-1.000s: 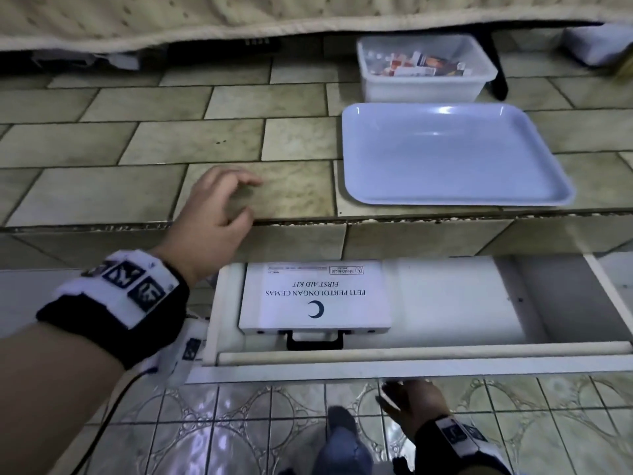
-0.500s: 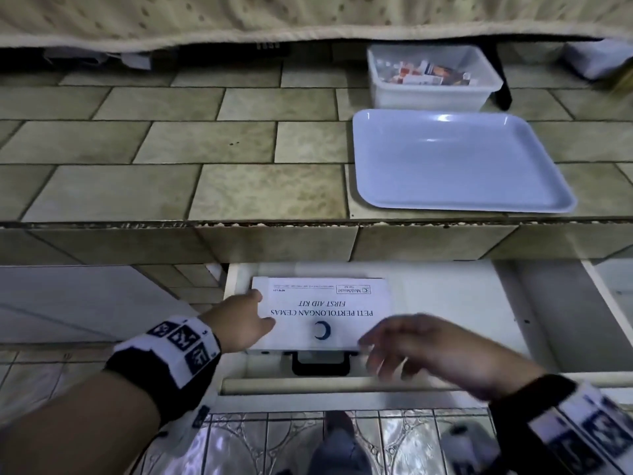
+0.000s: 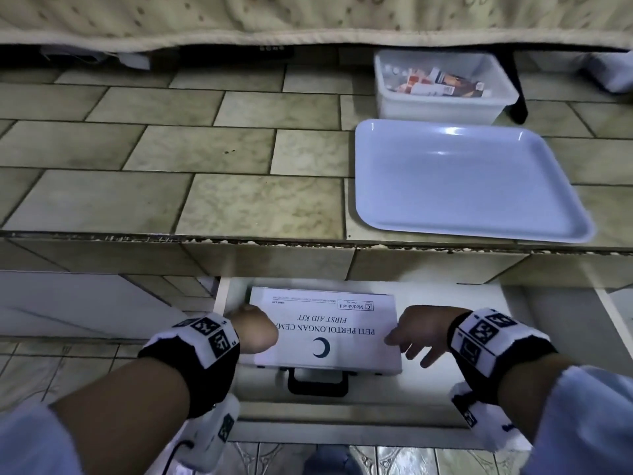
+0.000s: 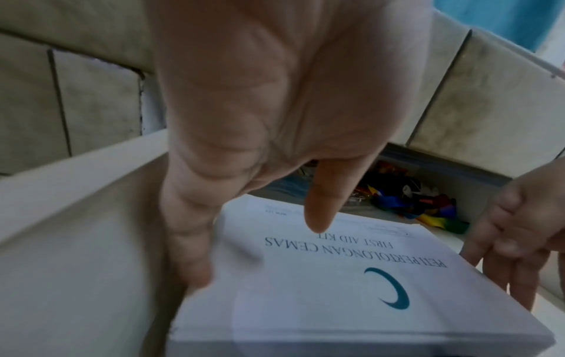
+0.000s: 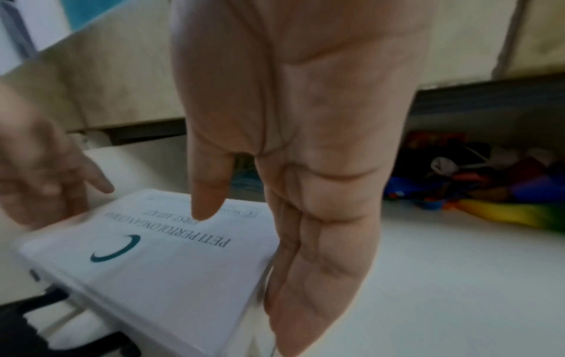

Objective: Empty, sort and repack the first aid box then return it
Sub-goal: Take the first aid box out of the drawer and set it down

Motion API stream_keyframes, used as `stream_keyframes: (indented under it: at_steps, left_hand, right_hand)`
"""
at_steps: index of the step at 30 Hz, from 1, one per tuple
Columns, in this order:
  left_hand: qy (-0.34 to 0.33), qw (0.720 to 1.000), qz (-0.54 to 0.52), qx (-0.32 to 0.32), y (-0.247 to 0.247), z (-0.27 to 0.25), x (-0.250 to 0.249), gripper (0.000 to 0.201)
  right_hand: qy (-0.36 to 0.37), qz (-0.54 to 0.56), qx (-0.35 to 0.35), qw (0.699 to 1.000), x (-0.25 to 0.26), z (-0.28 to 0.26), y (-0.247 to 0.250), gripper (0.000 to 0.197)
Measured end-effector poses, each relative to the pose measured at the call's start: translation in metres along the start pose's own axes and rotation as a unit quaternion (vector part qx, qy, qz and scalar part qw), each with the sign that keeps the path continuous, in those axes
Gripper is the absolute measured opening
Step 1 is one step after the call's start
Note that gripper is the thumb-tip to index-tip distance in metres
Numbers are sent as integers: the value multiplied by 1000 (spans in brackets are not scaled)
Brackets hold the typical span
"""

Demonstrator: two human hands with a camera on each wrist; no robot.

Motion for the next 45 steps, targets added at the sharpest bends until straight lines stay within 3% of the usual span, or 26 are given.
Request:
stream_keyframes:
  at_steps: [3, 5, 8, 11, 13, 15, 17, 19, 22, 25, 26, 28, 30, 31, 33, 36, 37, 39, 41, 45]
  left_hand:
    - [24, 997, -67, -20, 4, 0, 2, 20]
    - [71, 986, -153, -9, 4, -3, 8, 12]
    - [84, 968, -231, -42, 14, -9, 11, 35]
    - [70, 955, -284, -55, 20, -20, 13, 38]
    - [60, 932, -349, -79, 27, -32, 18, 17]
    - [66, 917, -383, -93, 33, -51, 28, 23]
    - [52, 906, -407, -101, 40, -73, 36, 52]
    - [35, 901, -421, -101, 45, -96, 44, 71]
    - [30, 880, -454, -134, 62, -137, 61, 31]
    - [20, 849, -494, -186, 83, -177, 92, 21]
    - [16, 834, -514, -199, 92, -191, 101, 31]
    - [18, 828, -504, -244, 112, -209, 125, 76]
    - [48, 814, -502, -288, 130, -199, 165, 90]
    - [51, 809, -496, -311, 140, -183, 191, 86]
    - [20, 790, -513, -334, 165, -165, 220, 59]
    - [-15, 756, -550, -355, 214, -174, 174, 24]
    - [-41, 744, -564, -357, 225, -171, 158, 23]
    - [-65, 729, -565, -382, 242, -161, 140, 47]
    - [-84, 709, -571, -406, 252, -144, 131, 22]
    - [-43, 694, -593, -406, 251, -113, 133, 20]
  right_hand:
    - [-8, 39, 0, 999, -2, 2, 3, 8]
    - [-4, 19, -11, 1000, -4, 2, 8, 8]
    - [11, 6, -34, 999, -2, -5, 19, 11]
    - [25, 10, -66, 997, 3, -23, 34, 20]
    - [36, 12, -89, 995, 9, -43, 44, 29]
    - [55, -1, -105, 993, 16, -65, 50, 55]
    - [80, -30, -114, 990, 24, -87, 54, 65]
    - [107, -52, -110, 987, 34, -109, 54, 57]
    - [139, -84, -78, 984, 50, -146, 46, 38]
    - [186, -67, -61, 978, 75, -187, 42, 23]
    - [202, -46, -59, 977, 84, -199, 44, 20]
    - [232, -13, -64, 971, 104, -219, 52, 16]
    - [252, 3, -94, 963, 122, -227, 68, 23]
    - [262, 13, -120, 957, 131, -228, 78, 31]
    - [288, 56, -176, 940, 154, -226, 101, 35]
    - [316, 148, -208, 914, 194, -213, 122, 20]
    - [317, 157, -209, 912, 206, -205, 125, 18]
    - [313, 157, -209, 913, 228, -186, 127, 19]
    - [306, 176, -212, 911, 243, -169, 128, 20]
    - [301, 174, -262, 900, 251, -147, 137, 26]
Point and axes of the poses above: each hand's wrist, its own z-axis towards the middle knuckle, its own y-axis out of the back of the hand, x = y × z, the point moved 9 cm from there along z, towards the middle knuckle, and after that the axes turned 12 degrees about -x, right-handed, at the moved point
